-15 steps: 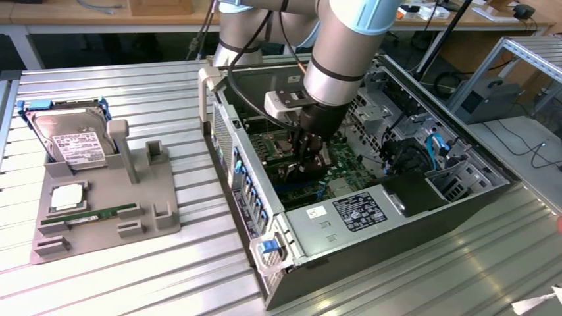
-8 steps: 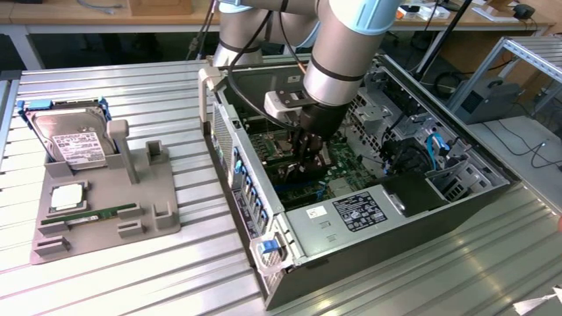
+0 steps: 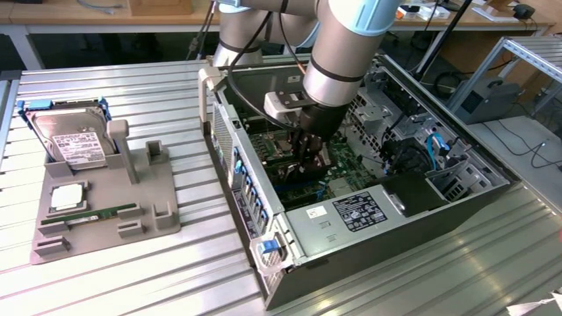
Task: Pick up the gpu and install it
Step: 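Insert the gpu into the slot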
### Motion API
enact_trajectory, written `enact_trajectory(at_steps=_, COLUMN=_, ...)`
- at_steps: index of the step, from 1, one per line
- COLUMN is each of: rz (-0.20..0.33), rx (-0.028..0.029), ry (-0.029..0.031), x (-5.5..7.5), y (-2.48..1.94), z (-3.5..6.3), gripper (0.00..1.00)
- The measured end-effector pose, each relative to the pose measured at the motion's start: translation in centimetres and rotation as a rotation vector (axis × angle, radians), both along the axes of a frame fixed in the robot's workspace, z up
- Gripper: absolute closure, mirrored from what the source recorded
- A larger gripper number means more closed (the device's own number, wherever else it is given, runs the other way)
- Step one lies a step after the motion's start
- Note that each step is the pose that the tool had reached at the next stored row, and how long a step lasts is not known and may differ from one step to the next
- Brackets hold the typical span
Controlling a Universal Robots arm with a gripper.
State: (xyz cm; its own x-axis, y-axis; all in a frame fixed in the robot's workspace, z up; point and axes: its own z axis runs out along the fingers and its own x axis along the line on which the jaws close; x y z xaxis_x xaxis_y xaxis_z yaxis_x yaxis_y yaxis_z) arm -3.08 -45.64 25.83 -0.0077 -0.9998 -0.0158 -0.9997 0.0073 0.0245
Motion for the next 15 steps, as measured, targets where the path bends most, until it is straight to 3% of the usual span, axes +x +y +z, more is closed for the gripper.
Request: enact_trajectory(at_steps=15, rz=0.0, rx=0.0, ry=-0.0001, x=0.0, y=0.0, z=-0.37, gripper=0.73)
